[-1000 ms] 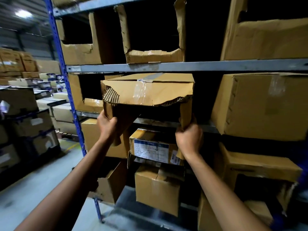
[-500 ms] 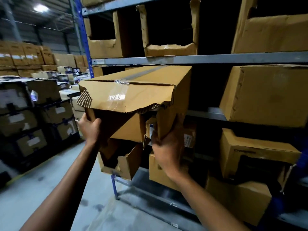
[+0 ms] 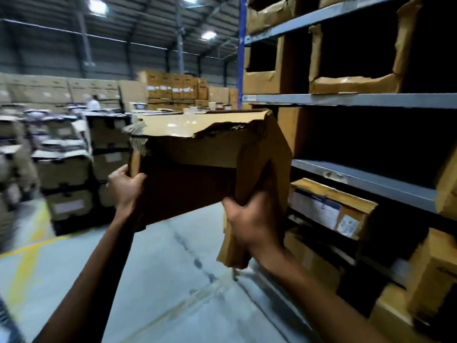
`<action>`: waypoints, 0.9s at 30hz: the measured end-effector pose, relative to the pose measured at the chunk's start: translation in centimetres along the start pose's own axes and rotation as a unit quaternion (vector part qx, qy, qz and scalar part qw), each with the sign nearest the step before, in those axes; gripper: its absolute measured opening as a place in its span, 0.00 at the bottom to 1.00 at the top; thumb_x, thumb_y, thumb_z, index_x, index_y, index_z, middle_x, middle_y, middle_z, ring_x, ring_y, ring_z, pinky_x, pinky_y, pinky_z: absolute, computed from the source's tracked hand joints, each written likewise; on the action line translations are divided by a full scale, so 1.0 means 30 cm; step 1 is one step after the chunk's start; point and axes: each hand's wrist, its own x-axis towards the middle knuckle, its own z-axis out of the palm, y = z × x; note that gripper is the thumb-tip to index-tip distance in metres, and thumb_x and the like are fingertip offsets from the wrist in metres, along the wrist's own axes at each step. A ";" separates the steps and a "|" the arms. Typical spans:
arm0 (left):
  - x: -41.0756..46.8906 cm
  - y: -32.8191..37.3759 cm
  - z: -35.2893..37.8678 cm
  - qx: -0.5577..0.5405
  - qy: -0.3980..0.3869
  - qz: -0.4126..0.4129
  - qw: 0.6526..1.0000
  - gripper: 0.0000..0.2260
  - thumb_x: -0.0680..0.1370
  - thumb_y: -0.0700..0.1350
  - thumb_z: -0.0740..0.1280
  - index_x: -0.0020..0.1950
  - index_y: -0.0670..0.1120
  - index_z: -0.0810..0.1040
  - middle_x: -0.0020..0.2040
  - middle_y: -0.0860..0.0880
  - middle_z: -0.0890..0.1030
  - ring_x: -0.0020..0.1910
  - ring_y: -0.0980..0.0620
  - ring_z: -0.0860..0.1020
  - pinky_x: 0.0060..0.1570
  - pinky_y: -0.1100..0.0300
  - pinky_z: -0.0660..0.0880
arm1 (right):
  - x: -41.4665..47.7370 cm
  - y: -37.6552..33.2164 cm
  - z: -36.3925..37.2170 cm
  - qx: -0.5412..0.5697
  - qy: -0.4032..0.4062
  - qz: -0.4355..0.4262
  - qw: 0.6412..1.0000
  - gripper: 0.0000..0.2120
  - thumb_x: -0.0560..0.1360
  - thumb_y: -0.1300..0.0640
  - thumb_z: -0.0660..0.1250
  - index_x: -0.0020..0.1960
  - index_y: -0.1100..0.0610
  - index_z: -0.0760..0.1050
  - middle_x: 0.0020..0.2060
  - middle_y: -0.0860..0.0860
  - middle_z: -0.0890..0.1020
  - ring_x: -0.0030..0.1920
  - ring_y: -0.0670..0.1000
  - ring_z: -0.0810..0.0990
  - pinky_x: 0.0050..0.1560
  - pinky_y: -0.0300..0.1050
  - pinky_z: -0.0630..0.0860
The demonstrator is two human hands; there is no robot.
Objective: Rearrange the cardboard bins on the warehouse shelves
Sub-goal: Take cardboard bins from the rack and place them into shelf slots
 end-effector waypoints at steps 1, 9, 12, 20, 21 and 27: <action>-0.026 0.002 -0.044 0.034 0.014 -0.011 0.999 0.10 0.61 0.47 0.60 0.33 0.40 0.69 0.27 0.48 0.65 0.27 0.42 0.64 0.29 0.56 0.61 | -0.002 0.005 -0.001 0.002 -0.037 0.033 0.999 0.45 0.66 0.41 0.70 0.77 0.52 0.56 0.68 0.53 0.73 0.67 0.53 0.72 0.64 0.46 0.72; -0.187 -0.033 -0.247 0.233 0.012 -0.122 0.965 0.04 0.69 0.38 0.66 0.42 0.45 0.77 0.37 0.43 0.76 0.41 0.38 0.77 0.39 0.56 0.67 | -0.024 0.122 0.046 -0.006 -0.184 0.117 0.976 0.14 0.73 0.52 0.71 0.50 0.58 0.71 0.39 0.48 0.74 0.40 0.50 0.74 0.33 0.39 0.67; -0.240 -0.077 -0.271 0.296 -0.014 -0.136 0.945 0.12 0.70 0.39 0.67 0.52 0.48 0.81 0.47 0.40 0.81 0.50 0.36 0.79 0.43 0.56 0.69 | -0.048 0.196 0.087 -0.005 -0.186 0.158 0.970 0.22 0.72 0.55 0.70 0.63 0.61 0.69 0.53 0.55 0.78 0.54 0.57 0.77 0.47 0.43 0.70; -0.363 -0.299 -0.297 0.383 -0.106 -0.210 0.893 0.09 0.69 0.43 0.68 0.48 0.45 0.78 0.50 0.39 0.81 0.51 0.37 0.79 0.45 0.55 0.72 | -0.202 0.408 0.177 -0.051 -0.252 0.238 0.937 0.19 0.74 0.58 0.67 0.63 0.61 0.70 0.57 0.58 0.77 0.57 0.60 0.76 0.49 0.46 0.71; -0.388 -0.332 -0.291 0.388 -0.119 -0.221 0.887 0.08 0.69 0.43 0.68 0.47 0.44 0.77 0.49 0.39 0.80 0.50 0.37 0.79 0.45 0.55 0.71 | -0.233 0.444 0.187 -0.066 -0.254 0.250 0.932 0.18 0.74 0.57 0.67 0.62 0.61 0.69 0.57 0.58 0.77 0.57 0.60 0.76 0.48 0.46 0.70; -0.540 -0.508 -0.231 0.417 -0.189 -0.275 0.845 0.08 0.70 0.43 0.69 0.47 0.42 0.76 0.47 0.41 0.78 0.49 0.38 0.78 0.44 0.55 0.71 | -0.375 0.642 0.204 -0.097 -0.281 0.318 0.900 0.18 0.71 0.53 0.67 0.59 0.57 0.70 0.53 0.56 0.78 0.54 0.60 0.78 0.51 0.51 0.75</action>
